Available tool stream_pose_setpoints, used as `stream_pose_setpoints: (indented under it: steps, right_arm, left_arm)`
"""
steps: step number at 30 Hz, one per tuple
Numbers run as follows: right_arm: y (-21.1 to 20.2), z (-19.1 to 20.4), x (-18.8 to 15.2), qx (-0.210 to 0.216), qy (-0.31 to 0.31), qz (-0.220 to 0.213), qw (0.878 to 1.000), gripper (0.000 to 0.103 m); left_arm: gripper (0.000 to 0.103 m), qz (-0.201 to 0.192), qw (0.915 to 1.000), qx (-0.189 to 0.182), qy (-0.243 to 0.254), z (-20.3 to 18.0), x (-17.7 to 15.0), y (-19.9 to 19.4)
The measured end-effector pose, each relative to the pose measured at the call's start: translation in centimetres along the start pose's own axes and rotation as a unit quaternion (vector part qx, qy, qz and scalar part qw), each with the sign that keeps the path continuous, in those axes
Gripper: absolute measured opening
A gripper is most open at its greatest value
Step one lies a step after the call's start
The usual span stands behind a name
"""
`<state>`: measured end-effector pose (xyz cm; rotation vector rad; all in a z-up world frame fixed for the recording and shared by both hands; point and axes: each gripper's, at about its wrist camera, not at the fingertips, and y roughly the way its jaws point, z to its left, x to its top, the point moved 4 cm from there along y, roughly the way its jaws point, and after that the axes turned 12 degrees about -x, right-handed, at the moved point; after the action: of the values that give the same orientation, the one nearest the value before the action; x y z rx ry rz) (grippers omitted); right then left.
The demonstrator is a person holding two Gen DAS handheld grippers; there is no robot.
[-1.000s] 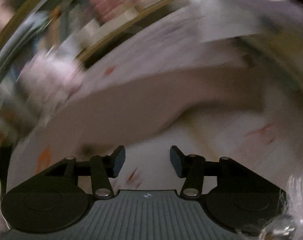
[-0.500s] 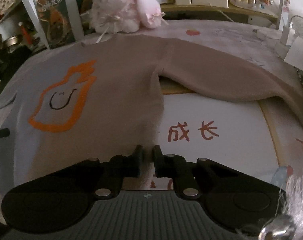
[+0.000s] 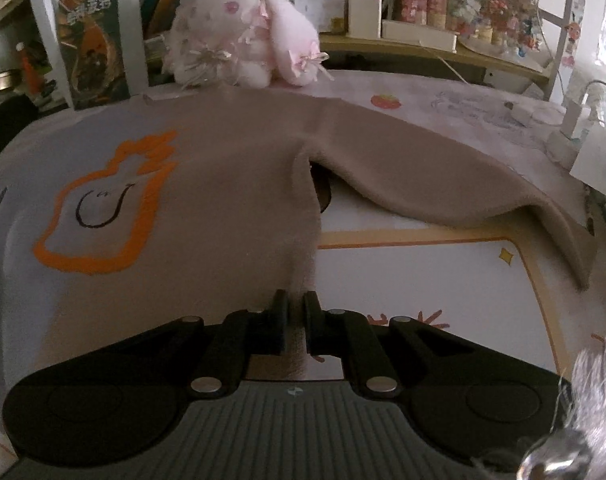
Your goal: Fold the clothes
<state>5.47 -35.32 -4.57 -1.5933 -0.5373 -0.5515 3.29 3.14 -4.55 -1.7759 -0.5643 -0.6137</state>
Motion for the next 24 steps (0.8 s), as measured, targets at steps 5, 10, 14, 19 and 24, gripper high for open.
stream_pose_setpoints:
  steps: [5, 10, 14, 19, 24]
  right_arm:
    - [-1.4, -0.6, -1.3, 0.013, 0.028, 0.014, 0.999, 0.026]
    - [-2.8, -0.9, -3.4, 0.020, 0.049, 0.025, 0.998, 0.033]
    - [-3.4, -0.4, -4.0, 0.019, 0.049, 0.026, 0.998, 0.031]
    - [-3.7, 0.7, -4.2, 0.032, 0.047, 0.040, 0.998, 0.012]
    - [-4.6, 2.5, -4.7, 0.035, 0.009, 0.039, 0.999, 0.011]
  left_arm:
    - [0.035, 0.009, 0.9997, -0.018, -0.011, 0.2, -0.8, -1.1]
    - [0.054, 0.011, 0.9987, -0.042, -0.029, 0.0, -1.9, -2.1]
    - [0.026, 0.012, 0.9980, -0.053, -0.033, -0.4, -2.2, -1.9]
    - [0.006, 0.020, 0.9992, -0.031, -0.013, 0.0, -1.8, -1.7]
    - [0.006, 0.026, 0.9990, -0.035, 0.011, 0.6, -1.5, -1.9]
